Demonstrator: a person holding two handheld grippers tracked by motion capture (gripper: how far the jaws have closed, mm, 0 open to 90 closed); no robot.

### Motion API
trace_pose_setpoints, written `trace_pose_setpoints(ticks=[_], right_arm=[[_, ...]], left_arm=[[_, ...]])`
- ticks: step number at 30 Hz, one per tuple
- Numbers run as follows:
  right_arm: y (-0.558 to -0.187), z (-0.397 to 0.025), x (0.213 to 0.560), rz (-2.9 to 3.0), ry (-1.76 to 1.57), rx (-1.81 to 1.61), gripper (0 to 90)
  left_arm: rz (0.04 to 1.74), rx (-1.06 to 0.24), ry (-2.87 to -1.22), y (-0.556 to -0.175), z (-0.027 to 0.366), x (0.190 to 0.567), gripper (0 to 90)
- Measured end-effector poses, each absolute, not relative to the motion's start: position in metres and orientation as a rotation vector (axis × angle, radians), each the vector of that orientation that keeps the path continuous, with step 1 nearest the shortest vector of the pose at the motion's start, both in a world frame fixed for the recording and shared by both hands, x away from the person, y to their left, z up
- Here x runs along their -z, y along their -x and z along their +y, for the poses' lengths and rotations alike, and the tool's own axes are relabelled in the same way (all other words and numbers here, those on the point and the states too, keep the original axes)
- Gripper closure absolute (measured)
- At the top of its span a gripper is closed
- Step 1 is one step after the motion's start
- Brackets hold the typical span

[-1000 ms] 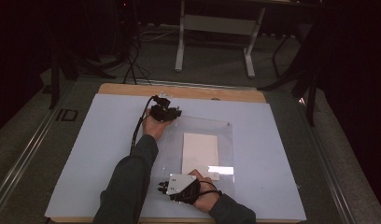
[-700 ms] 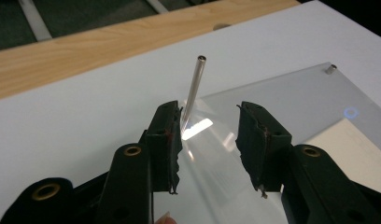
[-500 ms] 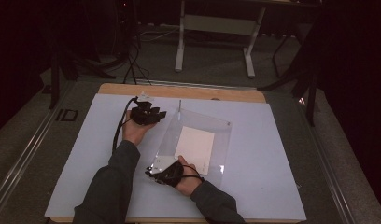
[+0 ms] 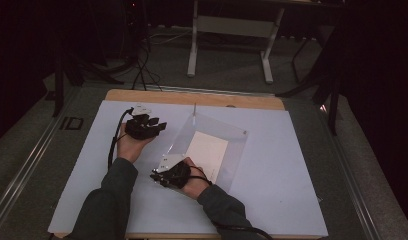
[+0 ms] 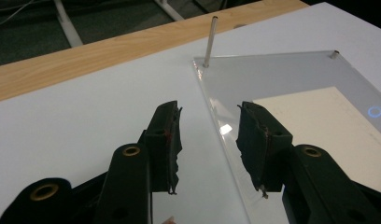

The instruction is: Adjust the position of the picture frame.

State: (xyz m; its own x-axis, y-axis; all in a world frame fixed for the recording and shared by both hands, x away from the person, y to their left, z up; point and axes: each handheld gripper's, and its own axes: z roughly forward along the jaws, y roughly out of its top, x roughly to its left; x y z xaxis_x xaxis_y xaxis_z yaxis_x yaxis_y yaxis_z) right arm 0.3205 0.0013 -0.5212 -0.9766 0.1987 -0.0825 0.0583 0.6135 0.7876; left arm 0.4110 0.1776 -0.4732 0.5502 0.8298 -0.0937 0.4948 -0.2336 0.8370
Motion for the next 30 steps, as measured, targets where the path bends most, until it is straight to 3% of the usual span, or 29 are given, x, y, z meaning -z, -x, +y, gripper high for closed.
trace_pose_setpoints(ticks=[4, 7, 17, 30], right_arm=[[-0.318, -0.015, 0.513, 2.671, -0.182, -1.315, 60.6], [-0.322, -0.034, 0.507, 2.654, -0.202, -1.336, 58.4], [-0.363, -0.090, 0.504, 2.572, -0.487, -1.309, 57.3], [-0.398, -0.116, 0.513, 2.506, -0.684, -1.274, 56.5]], left_arm=[[1.088, -0.469, -1.871, -0.397, 0.179, 0.474, 57.1], [1.096, -0.466, -1.847, -0.385, 0.181, 0.476, 56.7], [1.069, -0.454, -1.835, -0.346, 0.187, 0.478, 51.4], [1.013, -0.448, -1.828, -0.307, 0.177, 0.486, 47.7]])
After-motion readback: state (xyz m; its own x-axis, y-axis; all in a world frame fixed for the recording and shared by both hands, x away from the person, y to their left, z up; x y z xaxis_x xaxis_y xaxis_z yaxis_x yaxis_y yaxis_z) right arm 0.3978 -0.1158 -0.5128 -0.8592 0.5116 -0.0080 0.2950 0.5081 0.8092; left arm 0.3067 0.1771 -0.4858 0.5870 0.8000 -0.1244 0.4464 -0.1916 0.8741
